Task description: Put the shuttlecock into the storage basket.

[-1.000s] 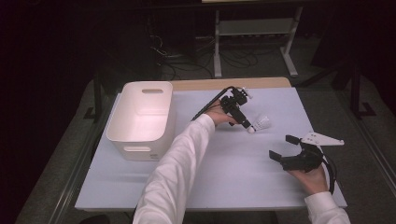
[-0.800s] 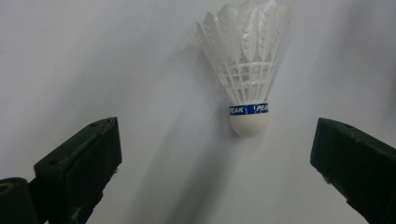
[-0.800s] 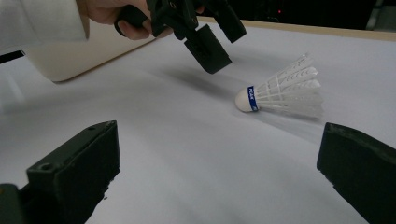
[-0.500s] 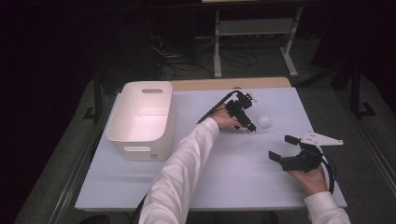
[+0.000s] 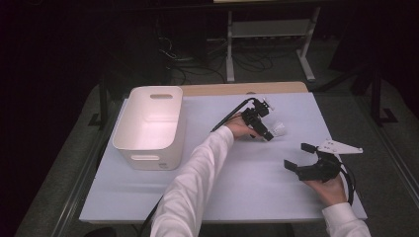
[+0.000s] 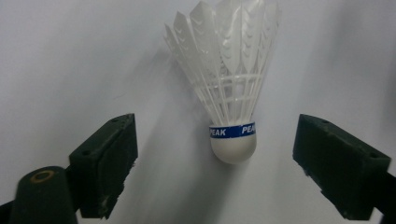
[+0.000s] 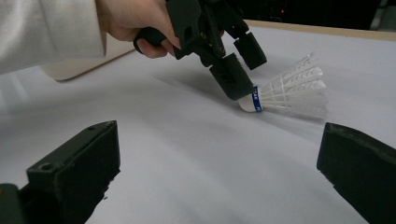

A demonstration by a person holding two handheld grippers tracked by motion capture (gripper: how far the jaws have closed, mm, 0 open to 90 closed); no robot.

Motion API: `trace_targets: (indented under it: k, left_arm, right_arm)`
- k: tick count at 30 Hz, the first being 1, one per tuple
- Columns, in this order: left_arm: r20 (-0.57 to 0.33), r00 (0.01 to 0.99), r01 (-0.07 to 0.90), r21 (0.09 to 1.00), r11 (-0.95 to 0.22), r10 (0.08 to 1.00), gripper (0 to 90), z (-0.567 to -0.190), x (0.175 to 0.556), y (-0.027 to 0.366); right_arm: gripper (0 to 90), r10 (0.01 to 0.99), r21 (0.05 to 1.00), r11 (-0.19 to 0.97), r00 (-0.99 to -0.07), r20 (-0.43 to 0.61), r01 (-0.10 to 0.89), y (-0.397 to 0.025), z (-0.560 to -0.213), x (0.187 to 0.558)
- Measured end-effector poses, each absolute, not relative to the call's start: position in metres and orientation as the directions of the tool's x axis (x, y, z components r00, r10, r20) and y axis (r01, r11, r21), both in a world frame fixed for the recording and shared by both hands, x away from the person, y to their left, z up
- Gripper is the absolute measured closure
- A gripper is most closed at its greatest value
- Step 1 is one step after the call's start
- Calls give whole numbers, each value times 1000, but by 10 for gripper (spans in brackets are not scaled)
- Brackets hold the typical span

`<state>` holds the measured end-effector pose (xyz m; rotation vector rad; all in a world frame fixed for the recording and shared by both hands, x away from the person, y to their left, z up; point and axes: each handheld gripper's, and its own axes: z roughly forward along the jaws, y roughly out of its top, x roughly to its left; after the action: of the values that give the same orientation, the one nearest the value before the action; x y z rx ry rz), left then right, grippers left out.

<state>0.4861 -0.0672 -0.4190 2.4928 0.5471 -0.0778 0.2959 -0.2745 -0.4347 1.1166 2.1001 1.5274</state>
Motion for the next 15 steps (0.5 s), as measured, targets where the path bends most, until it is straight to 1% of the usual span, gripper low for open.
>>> trace_targets:
  k: [4,6,11,15]
  left_arm:
    - [-172,922,385,515,-766,347,161,-419,487,-69]
    - [-174,922,384,524,-760,346,194,-418,486,-69]
    - [-171,925,377,523,-764,339,241,-418,485,-71]
    - [-144,932,357,516,-778,332,298,-418,483,-73]
  right_arm:
    - [0,739,905,126,-647,187,406,-274,-435,296]
    - [0,739,905,129,-648,185,406,-275,-435,296]
    - [0,739,905,129,-647,186,407,-274,-435,296]
    - [0,739,905,128,-647,185,405,-275,-435,296]
